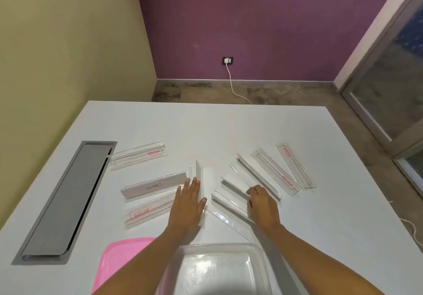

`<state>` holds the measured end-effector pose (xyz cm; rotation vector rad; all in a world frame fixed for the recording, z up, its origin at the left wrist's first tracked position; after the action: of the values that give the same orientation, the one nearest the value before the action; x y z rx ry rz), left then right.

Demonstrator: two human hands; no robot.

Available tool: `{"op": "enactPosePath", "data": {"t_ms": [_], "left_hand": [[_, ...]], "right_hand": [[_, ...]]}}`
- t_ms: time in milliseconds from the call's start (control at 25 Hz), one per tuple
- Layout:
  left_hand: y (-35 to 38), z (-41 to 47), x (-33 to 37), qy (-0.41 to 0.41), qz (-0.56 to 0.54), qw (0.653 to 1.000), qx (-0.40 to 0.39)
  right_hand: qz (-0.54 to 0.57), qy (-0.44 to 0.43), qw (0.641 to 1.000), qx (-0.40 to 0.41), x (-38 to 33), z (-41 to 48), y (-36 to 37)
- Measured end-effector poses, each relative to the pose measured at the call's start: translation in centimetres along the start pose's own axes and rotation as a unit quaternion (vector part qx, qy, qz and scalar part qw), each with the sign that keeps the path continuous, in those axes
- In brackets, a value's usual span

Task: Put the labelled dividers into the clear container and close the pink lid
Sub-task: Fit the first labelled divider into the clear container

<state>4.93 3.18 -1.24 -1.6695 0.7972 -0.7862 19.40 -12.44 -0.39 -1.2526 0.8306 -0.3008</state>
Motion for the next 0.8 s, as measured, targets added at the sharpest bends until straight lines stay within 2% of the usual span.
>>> {"op": "enactPosePath", "data": {"t_ms": [80, 240, 320, 400, 440, 520, 600, 640, 720, 800], "left_hand": [[-0.2, 0.3, 0.0, -0.002, -0.013, 1.0, 0.011], [-1.1, 0.3, 0.3, -0.005, -0.006, 1.0, 0.009], [-2.7, 0.0, 0.9, -0.011, 0.004, 0.998, 0.058], [-4.8, -0.6, 1.7, -0.049, -0.113, 0.986, 0.113], [-5.6, -1.0, 1.9, -0.081, -0.209, 0.967, 0.117], [-6.3, -1.5, 2.1, -0.139, -0.412, 0.899, 0.055], [-6.6, -2.1, 2.4, -0.167, -0.523, 0.835, -0.039], [-6.7, -2.5, 2.5, -0.164, -0.549, 0.817, -0.07], [-6.8, -3.4, 2.1, -0.153, -0.56, 0.811, -0.078], [-7.1, -4.7, 1.4, -0.153, -0.557, 0.815, -0.047]], "right_hand": [[-0.001, 0.03, 0.999, -0.024, 0.4, 0.4, 0.0], [0.023, 0.023, 0.998, 0.055, -0.2, 0.0, -1.5], [0.029, -0.005, 0.995, 0.099, -1.0, -0.5, -2.8], [0.065, -0.038, 0.986, 0.148, -1.6, -0.8, -4.1], [0.082, -0.055, 0.981, 0.169, -2.0, -1.1, -4.8], [0.089, -0.098, 0.97, 0.205, -3.1, -2.0, -6.1], [0.086, -0.135, 0.959, 0.233, -4.2, -3.2, -7.4], [0.087, -0.148, 0.954, 0.244, -4.8, -3.8, -7.9], [0.083, -0.176, 0.948, 0.251, -5.9, -5.2, -8.6], [0.089, -0.199, 0.945, 0.244, -7.0, -6.5, -9.0]]}}
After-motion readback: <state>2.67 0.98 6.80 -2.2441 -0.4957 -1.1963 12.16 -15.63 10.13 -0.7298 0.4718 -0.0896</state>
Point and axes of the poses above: each hand's wrist, its own z-axis towards the middle knuckle, its own y-axis out of the palm, x = y × z, the point moved 6 cm from there along z, towards the middle knuckle, and after that the axes turned 11 degrees about z, right-handed, at the moved point
